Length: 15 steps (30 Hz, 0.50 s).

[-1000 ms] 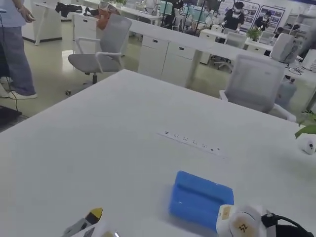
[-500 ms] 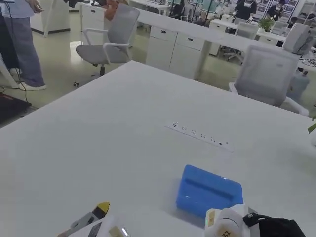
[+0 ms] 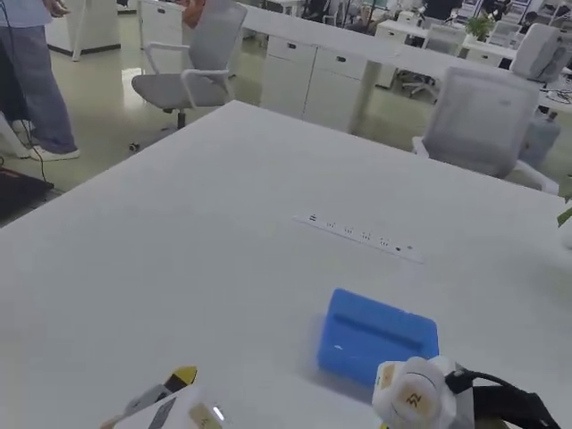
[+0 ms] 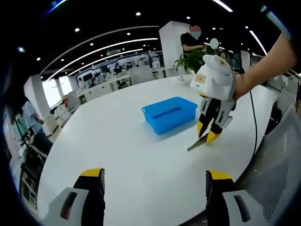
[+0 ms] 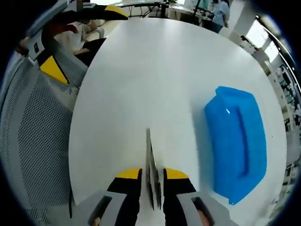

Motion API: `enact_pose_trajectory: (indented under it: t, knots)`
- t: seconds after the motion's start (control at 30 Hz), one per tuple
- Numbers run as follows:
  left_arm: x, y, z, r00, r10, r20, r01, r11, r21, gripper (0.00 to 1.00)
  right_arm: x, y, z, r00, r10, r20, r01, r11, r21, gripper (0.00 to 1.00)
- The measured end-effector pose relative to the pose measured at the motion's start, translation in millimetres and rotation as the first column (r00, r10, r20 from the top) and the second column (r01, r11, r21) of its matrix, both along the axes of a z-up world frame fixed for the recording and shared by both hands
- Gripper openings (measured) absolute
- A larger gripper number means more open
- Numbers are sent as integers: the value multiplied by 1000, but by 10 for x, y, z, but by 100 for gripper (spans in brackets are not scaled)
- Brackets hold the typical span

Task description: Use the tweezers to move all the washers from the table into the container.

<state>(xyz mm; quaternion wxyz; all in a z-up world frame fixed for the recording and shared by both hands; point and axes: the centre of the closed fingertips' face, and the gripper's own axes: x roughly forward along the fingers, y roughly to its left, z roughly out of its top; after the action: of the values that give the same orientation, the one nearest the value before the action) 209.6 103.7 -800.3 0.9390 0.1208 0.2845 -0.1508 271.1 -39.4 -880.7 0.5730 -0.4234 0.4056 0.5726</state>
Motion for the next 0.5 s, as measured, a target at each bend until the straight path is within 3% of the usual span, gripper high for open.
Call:
enact_pose_trajectory:
  t: [0.07, 0.13, 0.2, 0.27, 0.37, 0.4, 0.43, 0.47, 0.5]
  knots:
    - [-4, -14, 5, 1000, -6, -2, 6, 1000, -5, 92, 25, 0, 75, 999, -36, 33, 35, 999, 30, 14]
    - [-5, -32, 22, 1000, -15, 4, 15, 1000, -5, 93, 7, 21, 220, 994, -99, 53, 93, 990, 101, 17]
    - [-10, -59, 21, 1000, -28, 0, 28, 1000, -12, 95, -29, 40, 405, 979, -197, 51, 184, 965, 189, 19]
    - [-11, -66, 24, 1000, -27, -1, 27, 999, -19, 97, -50, 44, 587, 960, -273, 65, 245, 929, 277, 23]
    - [-11, -56, 56, 1000, -23, 7, 24, 999, -23, 97, -97, -21, 781, 931, -357, 78, 311, 885, 346, 27]
    - [-12, -59, 71, 1000, -22, 8, 23, 999, -28, 97, -115, -46, 863, 916, -393, 73, 339, 860, 382, 28]
    - [-13, -65, 80, 1000, -24, 5, 24, 999, -35, 98, -125, -53, 885, 912, -405, 65, 350, 851, 391, 28]
    - [-14, -68, 82, 1000, -23, 1, 23, 999, -41, 98, -137, -89, 957, 891, -451, 46, 392, 817, 423, 30]
    - [-14, -68, 85, 1000, -23, -2, 23, 999, -44, 99, -132, -115, 1001, 876, -481, 36, 417, 793, 443, 33]
